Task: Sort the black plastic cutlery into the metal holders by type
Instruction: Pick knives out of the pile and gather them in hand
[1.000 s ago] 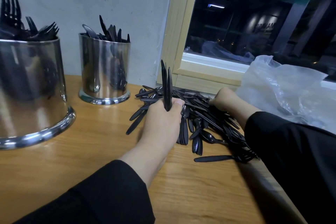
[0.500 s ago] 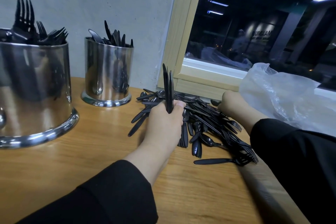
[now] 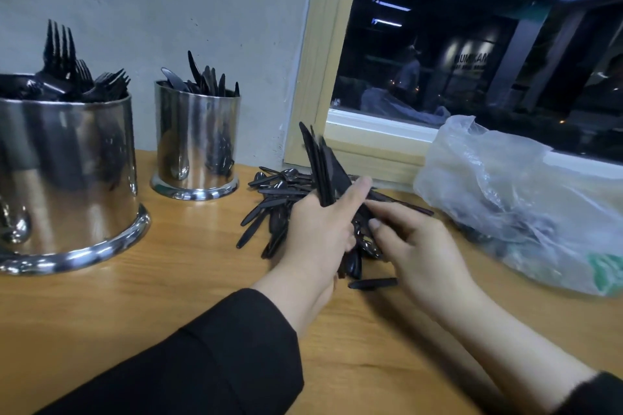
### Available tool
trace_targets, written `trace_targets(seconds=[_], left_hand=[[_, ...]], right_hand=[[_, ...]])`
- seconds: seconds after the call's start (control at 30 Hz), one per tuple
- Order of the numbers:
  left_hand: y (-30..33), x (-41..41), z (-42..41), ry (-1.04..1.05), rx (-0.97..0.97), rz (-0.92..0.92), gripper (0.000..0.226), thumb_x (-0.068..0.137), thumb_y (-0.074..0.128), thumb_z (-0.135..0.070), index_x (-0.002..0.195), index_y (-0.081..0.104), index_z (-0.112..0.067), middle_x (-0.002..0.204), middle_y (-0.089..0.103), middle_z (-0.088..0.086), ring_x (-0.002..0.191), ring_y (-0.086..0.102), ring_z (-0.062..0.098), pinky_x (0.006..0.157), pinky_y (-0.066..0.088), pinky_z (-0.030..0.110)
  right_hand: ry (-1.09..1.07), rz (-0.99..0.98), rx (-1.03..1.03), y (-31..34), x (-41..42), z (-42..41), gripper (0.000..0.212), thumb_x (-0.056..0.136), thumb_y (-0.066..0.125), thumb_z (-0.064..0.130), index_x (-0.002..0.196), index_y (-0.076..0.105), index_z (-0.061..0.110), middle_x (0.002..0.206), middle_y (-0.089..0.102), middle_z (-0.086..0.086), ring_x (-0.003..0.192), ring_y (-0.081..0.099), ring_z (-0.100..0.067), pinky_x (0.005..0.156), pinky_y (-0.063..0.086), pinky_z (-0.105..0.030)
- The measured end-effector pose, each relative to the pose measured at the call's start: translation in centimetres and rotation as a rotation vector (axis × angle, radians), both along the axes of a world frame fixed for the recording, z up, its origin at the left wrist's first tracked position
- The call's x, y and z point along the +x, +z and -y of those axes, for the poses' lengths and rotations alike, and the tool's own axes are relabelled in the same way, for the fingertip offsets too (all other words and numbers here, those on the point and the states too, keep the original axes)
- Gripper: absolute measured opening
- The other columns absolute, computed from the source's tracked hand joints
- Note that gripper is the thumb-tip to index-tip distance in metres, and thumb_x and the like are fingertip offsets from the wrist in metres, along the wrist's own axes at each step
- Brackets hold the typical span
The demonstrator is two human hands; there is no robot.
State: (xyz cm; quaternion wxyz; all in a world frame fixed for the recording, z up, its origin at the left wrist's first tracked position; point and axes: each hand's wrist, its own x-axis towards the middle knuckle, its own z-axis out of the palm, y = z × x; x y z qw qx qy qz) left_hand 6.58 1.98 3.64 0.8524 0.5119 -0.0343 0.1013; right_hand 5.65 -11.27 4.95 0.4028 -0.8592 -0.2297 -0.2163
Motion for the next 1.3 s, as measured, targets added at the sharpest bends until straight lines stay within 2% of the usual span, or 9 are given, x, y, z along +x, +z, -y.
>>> trace_targets(seconds=[0.1,0.2,0.27,0.37,0.53,0.63,0.9,1.17,1.3], left_hand=[[0.0,0.2,-0.1,0.079,0.060,-0.026,0.022,0.094,0.073,-0.033,0.080,0.064,-0.018,0.056,0.050,-0.004,0.054,0.047,0.017,0.055,0.041,0.031],[0.0,0.9,-0.9,0.206,0.155,-0.009,0.029,0.100,0.064,-0.036,0.078,0.064,-0.017,0.060,0.059,-0.005,0.060,0.057,0.017,0.066,0.048,0.036],[0.3,0.9,-1.2,0.256,0.267,0.058,0.035,0.104,0.056,-0.035,0.083,0.064,-0.008,0.059,0.061,-0.004,0.057,0.059,0.015,0.061,0.050,0.034],[0.7,-0.1,-1.5,0.283,0.347,0.155,0.027,0.105,0.055,-0.033,0.093,0.060,-0.009,0.058,0.059,-0.003,0.053,0.059,0.018,0.053,0.051,0.029],[-1.2,-2.4,-1.0,0.142,0.617,0.088,0.015,0.098,0.067,-0.031,0.088,0.066,-0.020,0.059,0.059,0.003,0.057,0.060,0.019,0.060,0.057,0.045],[-1.6,-2.7,-0.7,0.089,0.710,0.065,0.021,0.100,0.064,-0.030,0.087,0.065,-0.013,0.058,0.059,0.004,0.055,0.058,0.017,0.060,0.055,0.037],[-1.7,-2.2,-0.9,0.081,0.661,0.015,0.040,0.097,0.068,-0.035,0.069,0.045,-0.017,0.052,0.044,-0.005,0.047,0.039,0.022,0.055,0.040,0.035],[-1.8,-2.2,-0.6,0.006,0.767,-0.004,0.034,0.101,0.061,-0.034,0.082,0.064,-0.006,0.056,0.050,0.002,0.047,0.043,0.019,0.052,0.039,0.029],[-1.8,-2.2,-0.7,0.071,0.752,-0.006,0.029,0.099,0.062,-0.035,0.080,0.071,-0.015,0.057,0.051,-0.001,0.048,0.043,0.020,0.058,0.039,0.032]], right_hand=[[0.095,0.061,-0.064,-0.2,-0.9,-0.4,0.040,0.098,0.060,0.007,0.112,0.067,0.043,0.093,0.068,0.026,0.089,0.062,0.005,0.077,0.042,-0.007],[-0.071,0.152,-0.047,0.1,0.1,2.2,0.021,0.099,0.061,0.018,0.113,0.074,0.026,0.099,0.067,0.018,0.094,0.059,0.009,0.082,0.043,-0.008],[-0.184,0.164,-0.124,0.0,1.1,5.1,0.017,0.098,0.062,0.021,0.107,0.076,0.020,0.093,0.066,0.016,0.084,0.056,0.012,0.075,0.039,-0.004],[-0.227,0.086,-0.286,-0.5,1.9,9.3,0.015,0.097,0.063,0.025,0.102,0.077,0.019,0.089,0.067,0.014,0.078,0.057,0.006,0.069,0.036,-0.005],[-0.242,-0.027,-0.368,-0.5,2.1,12.3,0.018,0.099,0.062,0.031,0.105,0.076,0.021,0.094,0.067,0.012,0.083,0.057,0.004,0.072,0.040,-0.010],[-0.226,-0.092,-0.393,-0.5,2.0,12.7,0.016,0.097,0.063,0.038,0.099,0.074,0.027,0.095,0.069,0.009,0.086,0.060,-0.005,0.074,0.045,-0.026],[-0.262,-0.245,-0.597,-1.2,2.0,11.6,0.040,0.082,0.071,0.060,0.108,0.064,0.029,0.097,0.067,0.007,0.084,0.060,-0.012,0.073,0.043,-0.029],[-0.247,-0.253,-0.549,-1.5,1.6,11.0,0.029,0.086,0.076,0.043,0.110,0.066,0.029,0.099,0.065,0.006,0.090,0.062,-0.016,0.075,0.046,-0.029],[-0.203,-0.238,-0.259,-1.4,1.9,11.0,0.008,0.086,0.079,0.030,0.090,0.073,0.026,0.081,0.069,0.009,0.076,0.063,-0.009,0.066,0.044,-0.022]])
